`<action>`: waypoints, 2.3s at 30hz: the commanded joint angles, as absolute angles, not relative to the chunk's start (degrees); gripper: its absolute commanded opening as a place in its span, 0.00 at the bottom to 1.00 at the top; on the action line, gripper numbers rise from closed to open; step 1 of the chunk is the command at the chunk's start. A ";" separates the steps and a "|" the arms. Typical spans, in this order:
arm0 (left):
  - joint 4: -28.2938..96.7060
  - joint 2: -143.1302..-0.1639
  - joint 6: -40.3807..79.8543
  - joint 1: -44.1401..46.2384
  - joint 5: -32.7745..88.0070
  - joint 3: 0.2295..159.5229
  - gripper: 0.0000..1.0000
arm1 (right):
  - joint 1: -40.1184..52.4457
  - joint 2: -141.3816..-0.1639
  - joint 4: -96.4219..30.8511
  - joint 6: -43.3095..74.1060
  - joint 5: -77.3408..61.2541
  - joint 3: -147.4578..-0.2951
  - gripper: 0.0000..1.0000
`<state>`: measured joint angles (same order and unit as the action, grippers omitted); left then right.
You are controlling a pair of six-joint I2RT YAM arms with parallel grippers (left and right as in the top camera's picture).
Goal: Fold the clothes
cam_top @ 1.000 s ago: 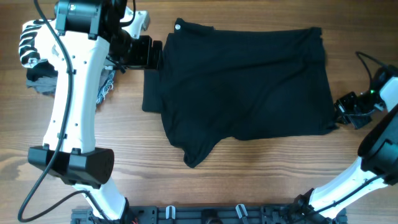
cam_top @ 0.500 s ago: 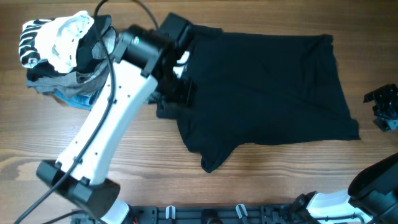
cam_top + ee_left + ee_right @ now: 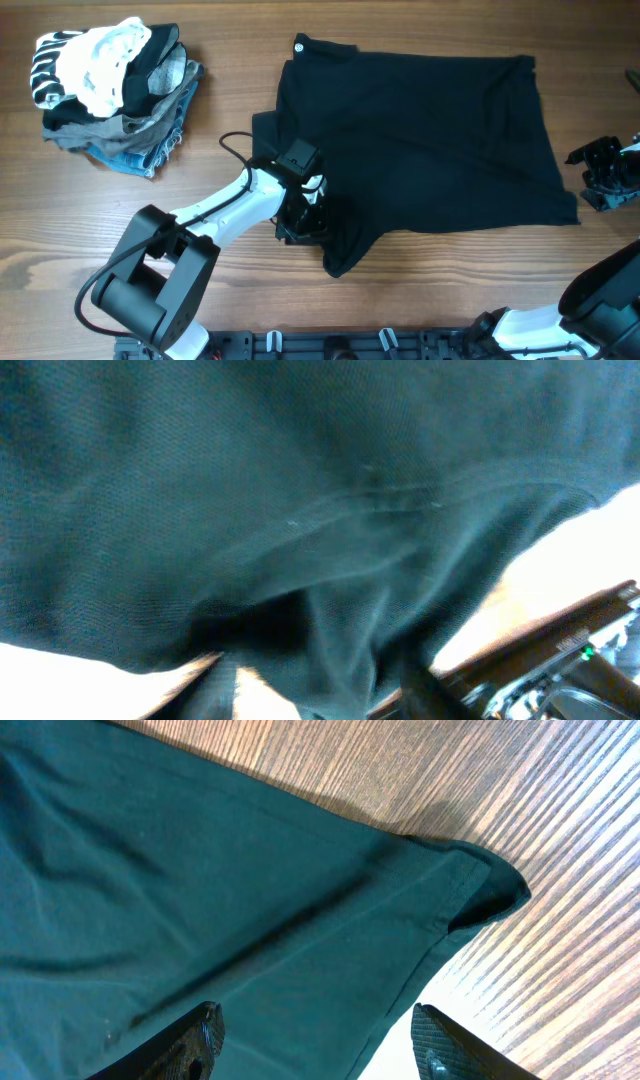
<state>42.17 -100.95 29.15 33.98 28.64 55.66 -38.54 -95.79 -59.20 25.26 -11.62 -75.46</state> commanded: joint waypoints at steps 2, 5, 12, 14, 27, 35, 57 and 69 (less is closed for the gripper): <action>52.21 -100.16 31.35 30.87 23.70 55.46 0.04 | -38.20 -96.18 -59.90 25.41 -12.47 -75.22 0.65; 63.61 -98.83 27.79 22.57 16.60 55.46 0.04 | -37.06 -96.20 -59.75 25.45 -12.51 -72.95 0.65; 63.29 -93.73 24.27 17.04 19.18 55.46 0.48 | -32.80 -95.98 -52.73 18.83 -16.58 -62.70 0.64; 63.26 -93.30 20.86 17.10 23.18 55.51 0.47 | -32.86 -93.89 -54.68 18.79 -17.47 -62.74 0.64; 63.48 -79.33 18.41 17.15 26.83 55.48 0.81 | -41.65 -92.90 -47.68 28.77 -3.77 -46.00 0.71; 61.84 -79.35 18.46 21.28 26.79 55.48 0.77 | -41.65 -91.66 -47.59 27.40 -6.90 -47.09 0.04; 50.52 -79.88 30.28 24.95 28.42 52.77 0.04 | -38.09 -83.77 -51.81 20.53 -25.69 -57.49 0.04; 31.90 -83.66 22.85 20.80 14.04 63.44 0.04 | -38.09 -84.99 -41.67 28.75 -23.14 -57.47 0.04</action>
<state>32.60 -80.34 25.30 20.62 15.64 62.83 -38.28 -84.90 -43.59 27.29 -23.94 -56.42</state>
